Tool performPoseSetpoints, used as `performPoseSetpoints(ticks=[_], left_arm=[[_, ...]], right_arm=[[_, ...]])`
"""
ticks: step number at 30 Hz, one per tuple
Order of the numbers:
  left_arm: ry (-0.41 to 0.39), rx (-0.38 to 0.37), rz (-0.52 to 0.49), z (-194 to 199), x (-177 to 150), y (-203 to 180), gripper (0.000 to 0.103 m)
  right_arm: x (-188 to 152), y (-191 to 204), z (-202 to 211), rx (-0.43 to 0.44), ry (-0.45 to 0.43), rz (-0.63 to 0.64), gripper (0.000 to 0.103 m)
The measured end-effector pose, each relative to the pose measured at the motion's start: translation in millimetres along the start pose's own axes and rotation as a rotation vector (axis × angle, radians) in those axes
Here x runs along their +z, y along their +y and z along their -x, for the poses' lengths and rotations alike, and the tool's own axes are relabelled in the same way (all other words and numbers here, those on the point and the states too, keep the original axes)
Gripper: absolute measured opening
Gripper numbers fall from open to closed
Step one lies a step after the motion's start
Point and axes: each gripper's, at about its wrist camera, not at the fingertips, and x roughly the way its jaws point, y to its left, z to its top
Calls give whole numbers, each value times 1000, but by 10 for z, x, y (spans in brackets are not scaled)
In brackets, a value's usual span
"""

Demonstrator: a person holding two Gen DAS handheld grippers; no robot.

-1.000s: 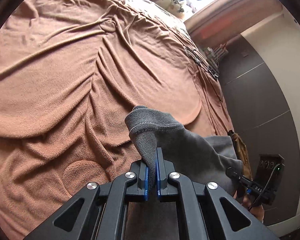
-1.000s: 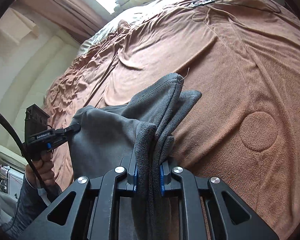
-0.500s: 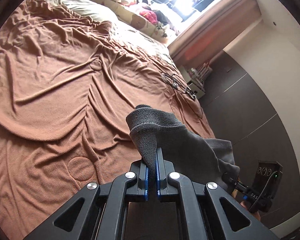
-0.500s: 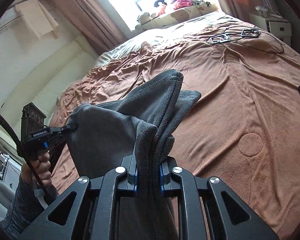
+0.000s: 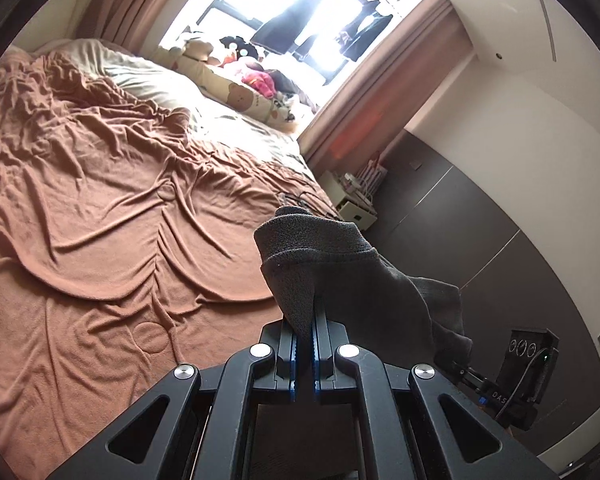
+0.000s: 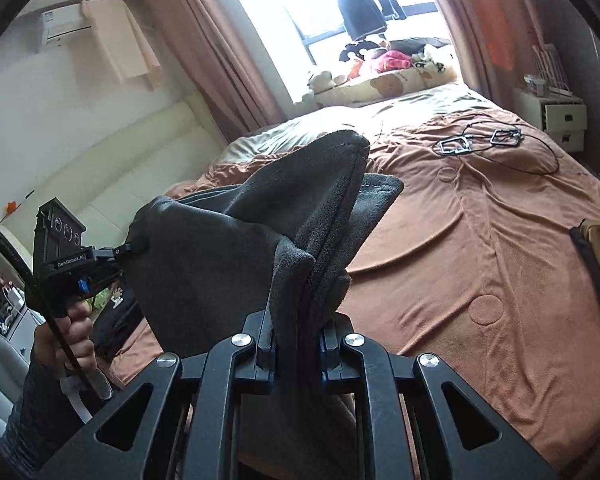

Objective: Fold small clothes
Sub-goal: 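Lift the folded shirt up off the blanket with both tools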

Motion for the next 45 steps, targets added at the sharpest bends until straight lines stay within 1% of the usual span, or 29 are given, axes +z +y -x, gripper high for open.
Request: performPoseSetpoints(ticks=[4, 5, 6, 12, 16, 19, 22, 23, 24, 30, 31, 33, 34, 38, 42, 45], left_arm=[[-46, -16, -21, 314, -30, -218, 5], [-58, -20, -29, 393, -31, -278, 5], [-70, -23, -37, 471, -31, -337, 5], [-128, -19, -83, 920, -23, -663, 5], [-163, -18, -104, 1249, -31, -798, 5], [-187, -2, -124, 1478, -14, -870, 5], [-204, 11, -124, 1683, 70, -875, 5], [-211, 12, -125, 1746, 115, -874, 5], [-221, 17, -132, 1813, 160, -878, 5], [-291, 25, -139, 2200, 425, -772, 5], [-296, 37, -138, 2246, 486, -734, 5], [-315, 49, -136, 2334, 583, -650, 5], [-327, 46, -135, 2376, 635, -596, 5], [-360, 55, -106, 2493, 730, -295, 5], [-375, 100, -86, 2579, 764, 79, 5], [-386, 123, -53, 2673, 752, 403, 5]], right_arm=[[-41, 169, 339, 1, -49, 33, 11], [-76, 250, 486, 2, -64, 52, 11], [-76, 250, 486, 2, -64, 52, 11], [-165, 434, 871, 27, -115, 98, 11], [-184, 536, 1036, 58, -146, 115, 11], [-175, 650, 1121, 103, -151, 115, 11], [-128, 818, 1166, 143, -164, 146, 11], [-128, 818, 1166, 143, -164, 146, 11], [-83, 913, 1191, 162, -171, 164, 11], [82, 1030, 1013, 189, -184, 214, 11], [117, 1042, 857, 199, -182, 240, 11], [138, 1084, 800, 197, -180, 251, 11], [166, 1160, 682, 184, -172, 272, 11], [237, 1296, 435, 205, -170, 303, 11], [283, 1408, 81, 228, -147, 318, 11], [286, 1523, -188, 220, -120, 361, 11]])
